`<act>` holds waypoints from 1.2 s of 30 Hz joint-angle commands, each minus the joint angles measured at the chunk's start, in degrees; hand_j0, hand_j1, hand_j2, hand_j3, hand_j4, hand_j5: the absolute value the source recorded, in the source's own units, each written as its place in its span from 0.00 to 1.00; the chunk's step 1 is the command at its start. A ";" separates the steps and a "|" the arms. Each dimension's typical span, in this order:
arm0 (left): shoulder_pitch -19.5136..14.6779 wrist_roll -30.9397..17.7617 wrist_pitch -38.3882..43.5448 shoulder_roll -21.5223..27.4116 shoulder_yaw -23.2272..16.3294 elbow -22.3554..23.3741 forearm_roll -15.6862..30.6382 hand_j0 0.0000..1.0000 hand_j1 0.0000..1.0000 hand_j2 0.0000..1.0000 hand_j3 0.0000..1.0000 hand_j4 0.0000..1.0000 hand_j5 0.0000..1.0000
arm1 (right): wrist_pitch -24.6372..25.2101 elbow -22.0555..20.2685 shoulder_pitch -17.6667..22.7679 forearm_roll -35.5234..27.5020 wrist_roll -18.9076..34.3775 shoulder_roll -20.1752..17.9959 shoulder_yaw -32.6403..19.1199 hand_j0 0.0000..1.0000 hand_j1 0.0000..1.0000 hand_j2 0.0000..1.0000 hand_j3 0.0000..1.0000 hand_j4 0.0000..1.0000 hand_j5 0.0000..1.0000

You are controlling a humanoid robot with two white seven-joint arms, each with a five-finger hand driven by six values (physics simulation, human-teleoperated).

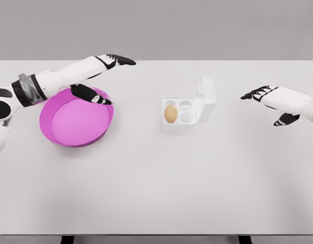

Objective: Pack egg into the box and close the box lid

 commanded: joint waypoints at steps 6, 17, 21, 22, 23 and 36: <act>5.80 0.04 0.20 15.93 0.71 -10.97 15.99 1.00 1.00 1.00 1.00 1.00 1.00 | 0.16 -0.10 0.00 -0.31 -0.02 -0.06 -0.02 1.00 1.00 1.00 1.00 1.00 1.00; 12.39 0.04 0.20 19.63 5.81 -6.84 16.26 1.00 1.00 1.00 1.00 1.00 1.00 | 0.16 -0.01 0.00 -0.31 -0.02 -0.06 -0.02 1.00 1.00 1.00 1.00 1.00 1.00; 12.39 0.04 0.20 19.54 5.81 -6.75 16.17 1.00 1.00 1.00 1.00 1.00 1.00 | 0.16 -0.10 0.00 -0.31 -0.02 -0.06 -0.02 1.00 1.00 1.00 1.00 1.00 1.00; 12.39 0.04 0.20 19.63 5.81 -6.14 16.17 1.00 1.00 1.00 1.00 1.00 1.00 | 0.16 -0.10 0.00 -0.31 -0.02 -0.06 -0.02 1.00 1.00 1.00 1.00 1.00 1.00; 12.39 0.04 0.20 19.54 5.81 -6.13 16.17 1.00 1.00 1.00 1.00 1.00 1.00 | 0.16 -0.10 0.00 -0.31 -0.02 -0.06 -0.02 1.00 1.00 1.00 1.00 1.00 1.00; 12.39 0.04 0.20 19.45 6.16 -6.05 16.08 1.00 1.00 1.00 1.00 1.00 1.00 | 0.16 -0.10 0.00 -0.31 -0.02 -0.06 -0.02 1.00 1.00 1.00 1.00 1.00 1.00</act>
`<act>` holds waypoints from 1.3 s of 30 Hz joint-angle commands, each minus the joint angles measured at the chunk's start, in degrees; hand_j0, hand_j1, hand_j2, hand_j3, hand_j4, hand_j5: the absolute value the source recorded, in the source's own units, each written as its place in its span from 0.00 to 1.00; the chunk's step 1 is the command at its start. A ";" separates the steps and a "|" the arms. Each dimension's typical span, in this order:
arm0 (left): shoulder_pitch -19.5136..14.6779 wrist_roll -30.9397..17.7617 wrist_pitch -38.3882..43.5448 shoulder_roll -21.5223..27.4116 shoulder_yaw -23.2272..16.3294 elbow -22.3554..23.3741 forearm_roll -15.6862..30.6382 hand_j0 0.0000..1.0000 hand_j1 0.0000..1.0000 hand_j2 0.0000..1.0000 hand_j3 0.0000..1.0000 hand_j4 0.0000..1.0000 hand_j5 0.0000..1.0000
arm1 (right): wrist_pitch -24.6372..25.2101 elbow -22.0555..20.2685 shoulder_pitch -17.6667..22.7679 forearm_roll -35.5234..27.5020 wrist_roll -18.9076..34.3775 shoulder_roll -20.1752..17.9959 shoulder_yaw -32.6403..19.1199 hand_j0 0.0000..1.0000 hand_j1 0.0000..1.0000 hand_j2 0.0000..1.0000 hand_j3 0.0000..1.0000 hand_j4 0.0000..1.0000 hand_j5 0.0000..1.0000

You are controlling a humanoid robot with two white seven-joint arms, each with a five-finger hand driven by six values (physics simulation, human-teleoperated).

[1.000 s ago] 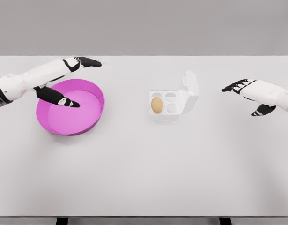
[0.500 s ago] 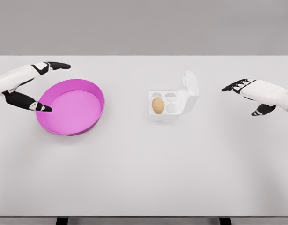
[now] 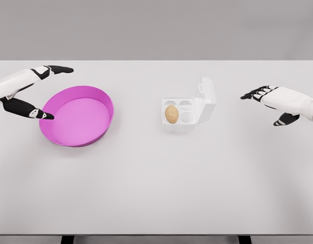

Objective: Pack egg into the box and close the box lid

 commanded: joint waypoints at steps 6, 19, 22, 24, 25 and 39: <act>0.00 0.02 0.16 0.05 0.04 -0.01 0.36 1.00 1.00 1.00 1.00 1.00 1.00 | 0.16 0.07 0.00 -0.31 -0.02 -0.06 -0.02 1.00 1.00 1.00 1.00 1.00 1.00; 0.00 0.02 0.16 0.05 0.04 0.17 0.44 1.00 1.00 1.00 1.00 1.00 1.00 | 0.16 0.07 -0.26 -0.39 -0.02 -0.06 -0.11 1.00 1.00 1.00 1.00 1.00 1.00; 0.00 0.02 0.16 0.05 0.04 0.17 0.44 1.00 1.00 1.00 1.00 1.00 1.00 | 0.16 -0.02 -0.44 -0.39 -0.02 0.29 -0.11 1.00 1.00 1.00 1.00 1.00 1.00; 0.00 0.02 0.16 0.05 0.04 0.17 0.44 1.00 1.00 1.00 1.00 1.00 1.00 | 0.16 0.07 -0.53 -0.22 -0.02 1.95 0.33 1.00 1.00 1.00 1.00 1.00 1.00; 0.00 0.02 0.16 0.05 0.13 0.17 0.44 1.00 1.00 1.00 1.00 1.00 1.00 | 0.16 0.07 -0.44 -0.04 -0.02 3.27 0.77 1.00 1.00 1.00 1.00 1.00 1.00; 0.00 0.02 0.16 0.05 0.13 0.17 0.18 1.00 1.00 1.00 1.00 1.00 1.00 | 0.16 0.16 -2.72 2.77 -0.02 8.29 3.58 1.00 1.00 1.00 1.00 1.00 1.00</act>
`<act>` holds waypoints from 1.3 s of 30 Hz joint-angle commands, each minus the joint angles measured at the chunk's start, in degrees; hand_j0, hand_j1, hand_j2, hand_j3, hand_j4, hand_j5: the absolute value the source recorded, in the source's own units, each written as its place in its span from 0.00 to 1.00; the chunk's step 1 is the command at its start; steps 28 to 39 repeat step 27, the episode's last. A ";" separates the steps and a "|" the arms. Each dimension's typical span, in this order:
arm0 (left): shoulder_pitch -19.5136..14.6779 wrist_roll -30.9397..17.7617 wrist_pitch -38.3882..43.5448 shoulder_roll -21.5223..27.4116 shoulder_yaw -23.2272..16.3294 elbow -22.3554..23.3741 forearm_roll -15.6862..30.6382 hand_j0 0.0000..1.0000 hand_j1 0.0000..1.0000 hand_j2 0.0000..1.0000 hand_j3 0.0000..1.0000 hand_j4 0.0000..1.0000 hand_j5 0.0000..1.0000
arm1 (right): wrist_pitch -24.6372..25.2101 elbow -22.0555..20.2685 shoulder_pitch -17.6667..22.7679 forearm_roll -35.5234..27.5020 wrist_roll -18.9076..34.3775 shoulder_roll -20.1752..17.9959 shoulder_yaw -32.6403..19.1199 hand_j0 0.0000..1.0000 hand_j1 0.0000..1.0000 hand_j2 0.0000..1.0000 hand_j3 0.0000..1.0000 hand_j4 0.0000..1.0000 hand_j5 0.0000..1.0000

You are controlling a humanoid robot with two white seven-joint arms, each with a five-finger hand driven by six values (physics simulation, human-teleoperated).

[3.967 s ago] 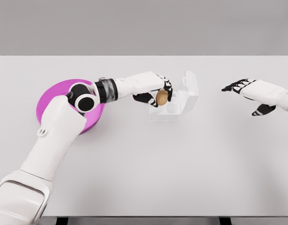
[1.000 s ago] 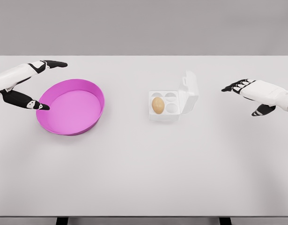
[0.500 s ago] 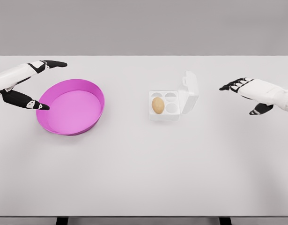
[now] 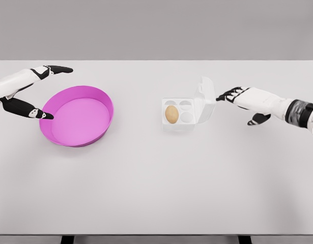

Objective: Pack egg into the box and close the box lid

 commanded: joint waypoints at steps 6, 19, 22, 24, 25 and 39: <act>0.00 0.02 0.16 0.06 0.04 -0.02 0.23 1.00 1.00 1.00 1.00 1.00 1.00 | 0.15 -2.21 0.18 -1.11 -0.02 1.62 -0.57 1.00 1.00 1.00 1.00 1.00 1.00; 0.00 0.02 0.16 0.06 0.04 -0.02 0.23 1.00 1.00 1.00 1.00 1.00 1.00 | 0.15 -13.89 3.52 -1.72 -0.02 4.69 -0.57 1.00 1.00 1.00 1.00 1.00 1.00; 0.00 0.02 0.16 -0.03 0.21 -0.02 0.06 1.00 1.00 1.00 1.00 1.00 1.00 | 0.15 -13.02 4.57 -2.25 -0.02 6.80 -11.20 1.00 1.00 1.00 1.00 1.00 1.00; 0.00 0.02 0.16 -0.03 0.21 -0.02 -0.12 1.00 1.00 1.00 1.00 1.00 1.00 | 0.15 -13.02 5.89 -5.41 -0.02 6.45 -13.75 1.00 1.00 1.00 1.00 1.00 1.00; 0.00 0.02 0.16 -0.03 0.21 -0.02 -0.12 1.00 1.00 1.00 1.00 1.00 1.00 | 0.15 -12.93 6.50 -6.73 -0.02 5.92 -15.68 1.00 1.00 1.00 1.00 1.00 1.00; 0.00 0.02 0.16 -0.03 0.21 -0.02 -0.12 1.00 1.00 1.00 1.00 1.00 1.00 | 0.15 -12.75 7.21 -6.73 -0.02 5.48 -17.27 1.00 1.00 1.00 1.00 1.00 1.00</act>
